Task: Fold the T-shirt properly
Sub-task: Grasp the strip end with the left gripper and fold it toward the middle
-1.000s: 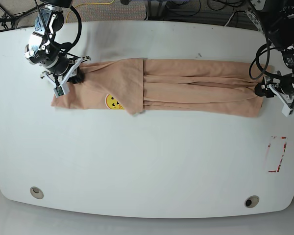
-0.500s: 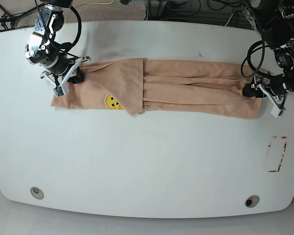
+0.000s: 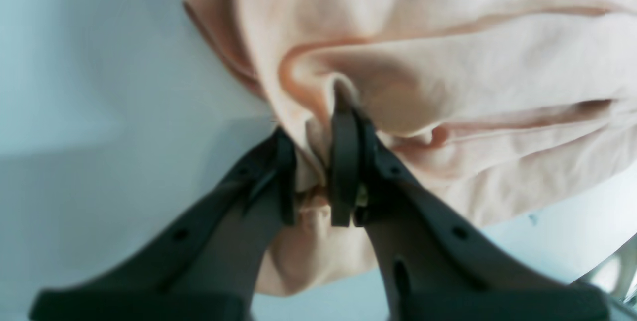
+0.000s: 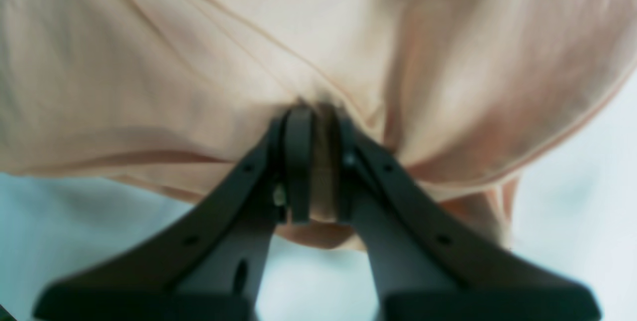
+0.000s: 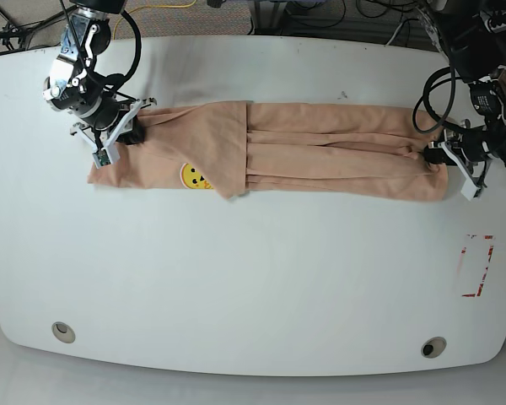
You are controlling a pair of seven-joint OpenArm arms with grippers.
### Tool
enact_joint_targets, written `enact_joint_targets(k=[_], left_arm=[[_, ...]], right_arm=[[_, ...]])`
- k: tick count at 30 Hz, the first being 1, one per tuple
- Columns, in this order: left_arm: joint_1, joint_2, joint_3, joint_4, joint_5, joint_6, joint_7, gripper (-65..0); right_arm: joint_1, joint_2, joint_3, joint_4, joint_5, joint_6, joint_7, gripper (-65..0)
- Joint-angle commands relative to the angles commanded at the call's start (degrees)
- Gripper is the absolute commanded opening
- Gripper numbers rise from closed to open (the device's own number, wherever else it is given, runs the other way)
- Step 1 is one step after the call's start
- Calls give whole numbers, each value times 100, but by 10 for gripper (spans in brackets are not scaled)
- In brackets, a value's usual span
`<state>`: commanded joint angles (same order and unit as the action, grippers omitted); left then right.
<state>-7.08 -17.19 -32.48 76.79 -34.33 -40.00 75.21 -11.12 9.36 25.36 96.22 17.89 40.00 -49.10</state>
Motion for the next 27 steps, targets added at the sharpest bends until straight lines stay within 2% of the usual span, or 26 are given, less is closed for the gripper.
enact_joint_targets(k=[4, 9, 13, 18, 21, 25, 27], left_arm=[[176, 0, 211, 800, 0, 0, 0, -611], [360, 9, 765, 1846, -26, 0, 26, -611], [563, 9, 1389, 2673, -26, 0, 35, -611], [703, 18, 2259, 3253, -35, 0, 35, -610], [712, 193, 2752, 3385, -35, 0, 35, -610], [712, 413, 3077, 3367, -35, 0, 35, -610], [712, 642, 3244, 3367, 0, 0, 35, -608]], right_arm=[[0, 0, 0, 0, 0, 0, 0, -577], [0, -9, 0, 0, 0, 0, 0, -577], [0, -9, -9, 0, 0, 0, 0, -577], [9, -9, -9, 0, 0, 0, 0, -577], [9, -9, -9, 0, -9, 0, 0, -577], [18, -9, -9, 0, -9, 0, 0, -577], [35, -9, -9, 0, -9, 0, 0, -577]])
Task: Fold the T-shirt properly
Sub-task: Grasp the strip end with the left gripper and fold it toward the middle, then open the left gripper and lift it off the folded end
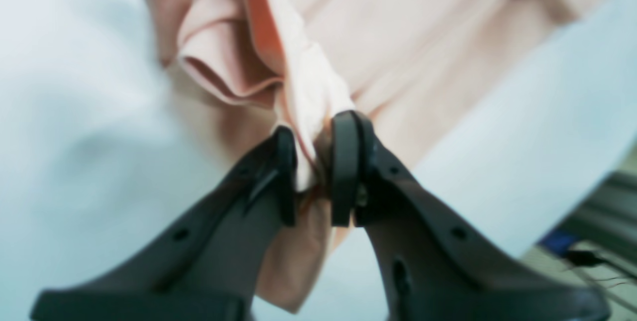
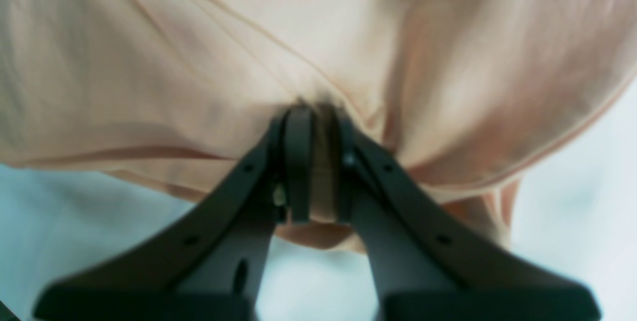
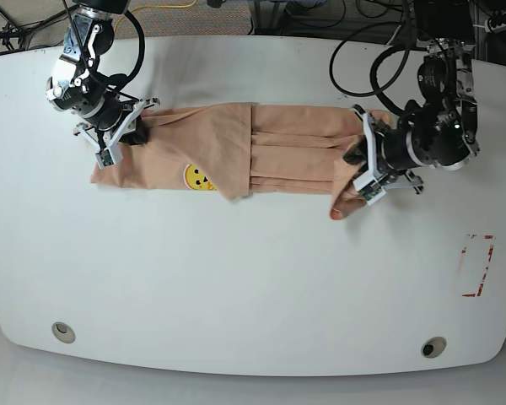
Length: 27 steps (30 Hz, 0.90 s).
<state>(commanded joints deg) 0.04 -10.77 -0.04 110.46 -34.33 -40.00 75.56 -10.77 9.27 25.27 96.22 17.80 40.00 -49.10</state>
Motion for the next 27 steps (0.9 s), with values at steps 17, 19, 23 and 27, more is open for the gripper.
enact_joint_targets(k=[17, 19, 23, 27], left_arm=[[-44, 879, 246, -281, 677, 0, 0, -608], [-44, 879, 237, -290, 677, 0, 0, -607], [-44, 897, 246, -299, 677, 0, 9, -604], [-53, 949, 246, -290, 659, 0, 176, -519]], right_arm=[[193, -105, 0, 0, -26, 0, -149, -577], [193, -105, 0, 0, 0, 0, -149, -577], [193, -105, 0, 0, 0, 0, -149, -577], [185, -105, 0, 0, 0, 0, -149, -577]])
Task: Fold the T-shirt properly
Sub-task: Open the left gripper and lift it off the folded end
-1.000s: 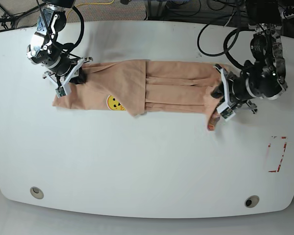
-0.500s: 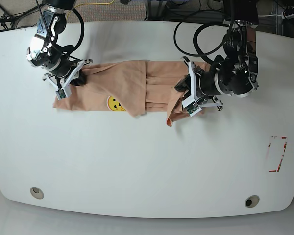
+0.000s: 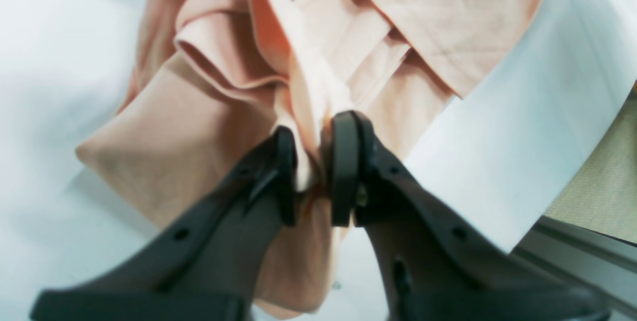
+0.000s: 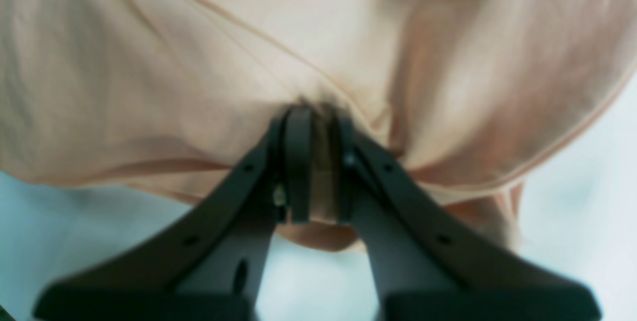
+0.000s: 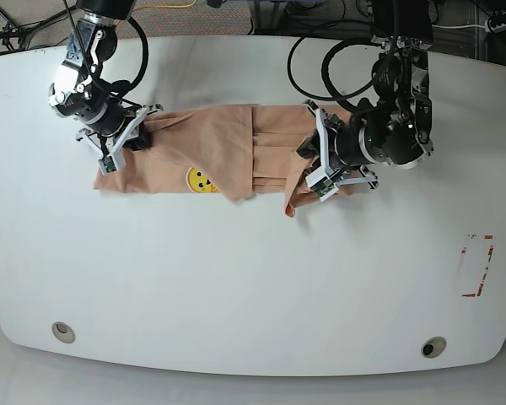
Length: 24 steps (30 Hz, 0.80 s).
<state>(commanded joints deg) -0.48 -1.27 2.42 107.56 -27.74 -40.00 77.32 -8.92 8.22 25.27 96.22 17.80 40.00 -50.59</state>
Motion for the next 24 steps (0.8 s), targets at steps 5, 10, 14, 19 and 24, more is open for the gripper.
enact_joint_targets(k=[5, 10, 14, 19, 24], left_arm=[[-158, 308, 9, 44, -9, 0, 268, -371], [-185, 325, 281, 387, -396, 0, 268, -307], [-211, 185, 211, 422, -853, 0, 268, -306], [-299, -105, -158, 387, -993, 0, 268, -306], [-167, -308, -615, 316, -536, 0, 268, -306]], right_arm=[[0, 0, 0, 0, 0, 0, 0, -577], [0, 0, 0, 0, 0, 0, 0, -577], [0, -9, 0, 0, 0, 0, 0, -577], [-9, -9, 0, 0, 0, 0, -9, -577], [-9, -9, 0, 0, 0, 0, -9, -577]])
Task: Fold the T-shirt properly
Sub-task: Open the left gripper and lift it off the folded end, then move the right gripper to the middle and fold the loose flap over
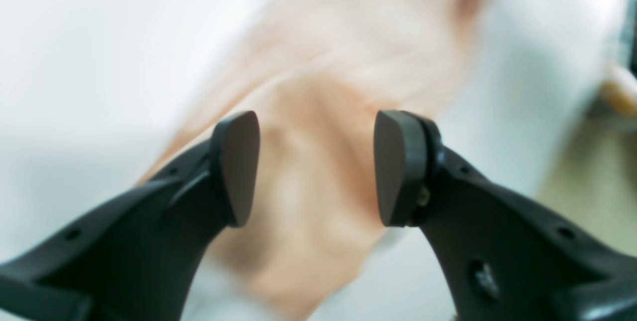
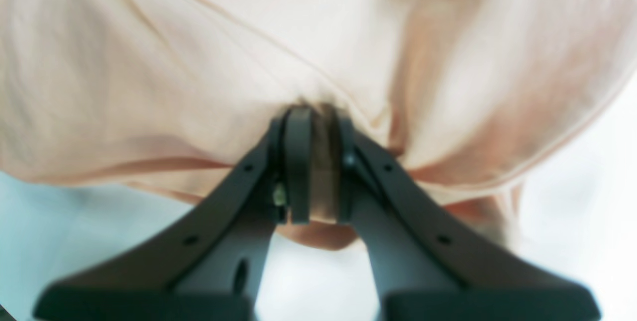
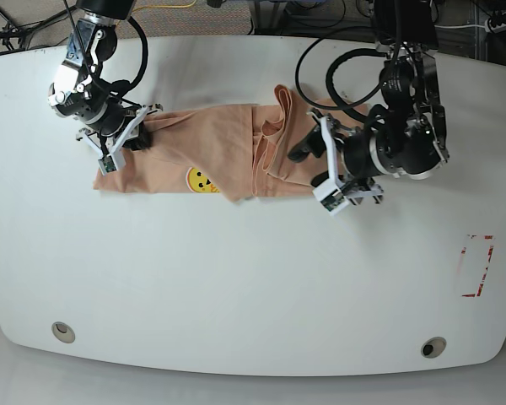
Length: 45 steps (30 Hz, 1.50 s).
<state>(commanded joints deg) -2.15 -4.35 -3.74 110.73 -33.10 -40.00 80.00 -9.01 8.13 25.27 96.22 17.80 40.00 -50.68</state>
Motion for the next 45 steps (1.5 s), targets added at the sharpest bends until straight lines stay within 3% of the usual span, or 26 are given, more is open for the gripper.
enact_joint_targets(k=[4, 8, 11, 15, 18, 23, 27, 35, 41, 45], left_arm=[[44, -88, -202, -255, 413, 0, -92, -329], [35, -167, -308, -668, 844, 0, -418, -436], [18, -229, -343, -905, 1266, 0, -752, -510], [35, -589, -466, -941, 1459, 0, -945, -493], [53, -835, -589, -923, 1459, 0, -954, -436], [132, -1125, -1178, -914, 1451, 0, -954, -347], [105, -1275, -1741, -949, 1468, 0, -954, -321], [97, -1451, -2259, -949, 1477, 0, -954, -324], [149, -1486, -2277, -949, 1486, 0, -954, -324], [255, -1486, -2277, -949, 1477, 0, -954, -324]], right_arm=[[26, 0, 0, 62, 0, 0, 0, -577], [18, -9, 0, 325, 9, 0, -44, -577], [44, -97, 0, 686, 9, 0, -378, -571], [62, -202, -9, 1380, 9, 0, -853, -555], [88, -360, -53, 1802, 132, 0, -1222, -477], [141, -580, -387, 1960, 862, 0, -1846, -238], [123, -862, -738, 1855, 1503, 0, -1890, -103], [202, -1459, -1459, 1670, 1582, 0, -1890, -140], [431, -1670, -1837, 1143, 1582, 0, -1864, -170], [563, -1697, -1864, 738, 1582, 0, -1574, -170]])
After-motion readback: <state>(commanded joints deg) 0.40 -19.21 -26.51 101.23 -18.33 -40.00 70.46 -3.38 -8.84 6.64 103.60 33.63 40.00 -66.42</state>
